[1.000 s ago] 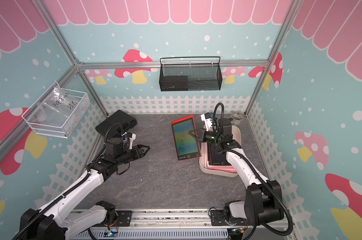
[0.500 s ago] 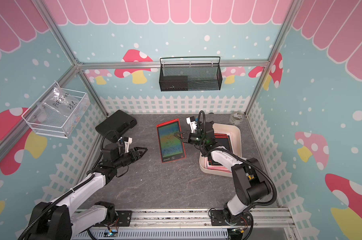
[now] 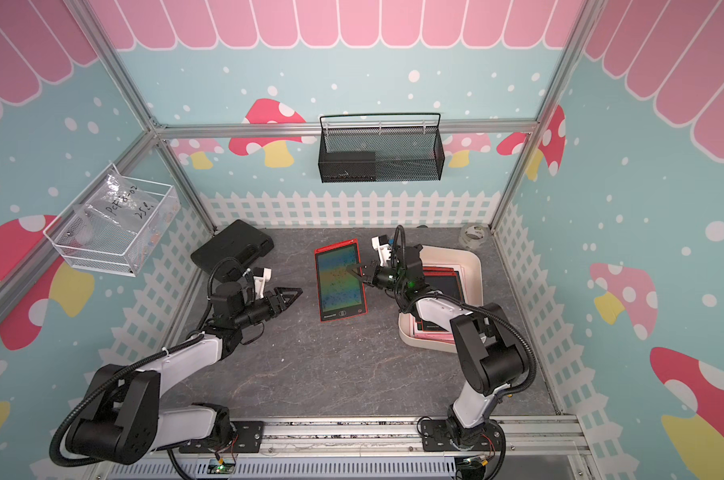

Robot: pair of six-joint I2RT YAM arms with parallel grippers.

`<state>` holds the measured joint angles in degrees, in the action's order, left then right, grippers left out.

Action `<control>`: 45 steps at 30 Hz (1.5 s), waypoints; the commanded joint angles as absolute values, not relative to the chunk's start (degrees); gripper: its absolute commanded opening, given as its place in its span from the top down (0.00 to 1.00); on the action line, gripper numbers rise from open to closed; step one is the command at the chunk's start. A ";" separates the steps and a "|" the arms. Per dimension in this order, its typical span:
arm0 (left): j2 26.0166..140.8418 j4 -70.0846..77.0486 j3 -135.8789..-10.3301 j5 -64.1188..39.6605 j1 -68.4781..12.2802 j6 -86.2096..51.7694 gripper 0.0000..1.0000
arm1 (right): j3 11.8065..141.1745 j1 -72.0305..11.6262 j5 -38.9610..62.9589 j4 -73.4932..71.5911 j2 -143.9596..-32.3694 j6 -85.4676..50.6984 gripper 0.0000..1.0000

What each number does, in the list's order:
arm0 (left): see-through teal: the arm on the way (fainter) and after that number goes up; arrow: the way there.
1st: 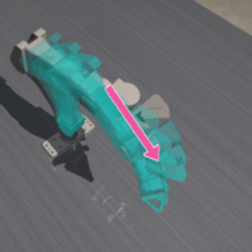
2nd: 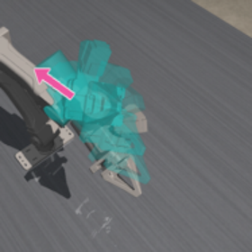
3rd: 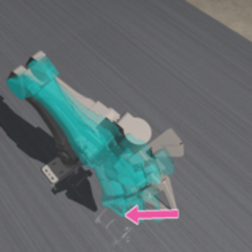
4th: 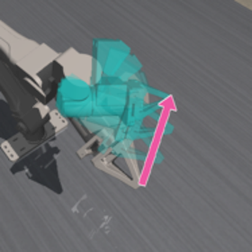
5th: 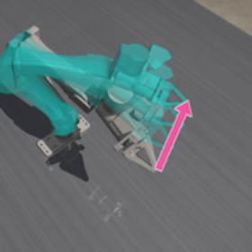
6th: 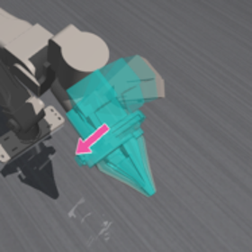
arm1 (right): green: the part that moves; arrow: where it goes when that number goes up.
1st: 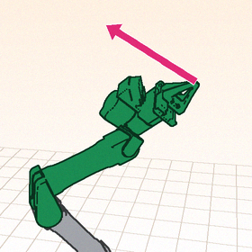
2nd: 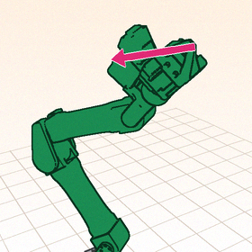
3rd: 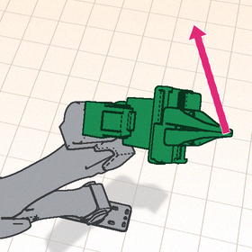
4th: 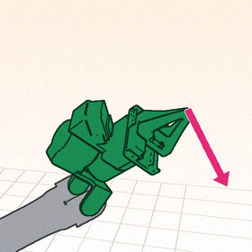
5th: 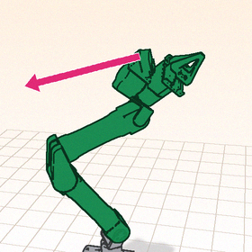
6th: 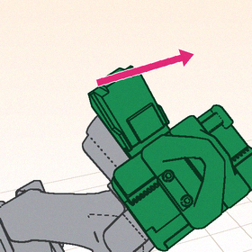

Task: Take out the writing tablet from the storage box
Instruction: Place the writing tablet at the center of the board.

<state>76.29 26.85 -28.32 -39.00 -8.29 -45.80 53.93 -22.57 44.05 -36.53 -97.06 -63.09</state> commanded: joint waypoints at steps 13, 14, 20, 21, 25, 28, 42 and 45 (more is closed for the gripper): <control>91.53 52.18 -31.50 -46.69 -9.71 -55.66 0.34 | 56.58 -23.27 43.85 -42.89 -100.80 -67.49 1.00; 92.56 55.44 -31.23 -47.37 -9.59 -57.18 0.35 | 56.56 -23.36 43.86 -43.10 -100.90 -67.66 1.00; 96.38 63.90 -31.24 -48.93 -9.62 -61.06 0.37 | 56.38 -23.46 43.99 -44.26 -101.13 -68.40 1.00; 96.65 64.79 -31.13 -49.25 -9.67 -61.40 0.37 | 56.38 -23.40 44.03 -44.23 -101.16 -68.49 1.00; 97.94 67.84 -31.23 -50.26 -9.67 -63.15 0.37 | 56.52 -23.47 44.21 -44.77 -101.67 -68.89 1.00; 99.58 70.50 -31.40 -51.04 -9.58 -64.80 0.38 | 56.59 -23.47 44.21 -45.38 -102.00 -69.26 1.00; 98.31 81.34 -20.51 -46.14 -9.23 -71.79 0.42 | 57.50 -23.47 36.84 -55.36 -106.27 -74.12 1.00; 95.72 81.30 -18.32 -43.42 -9.86 -72.33 0.41 | 56.68 -23.55 34.55 -61.48 -107.82 -77.54 1.00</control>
<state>98.56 77.49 -19.68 -46.65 -9.43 -70.15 56.12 -23.00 37.82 -51.83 -106.63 -72.95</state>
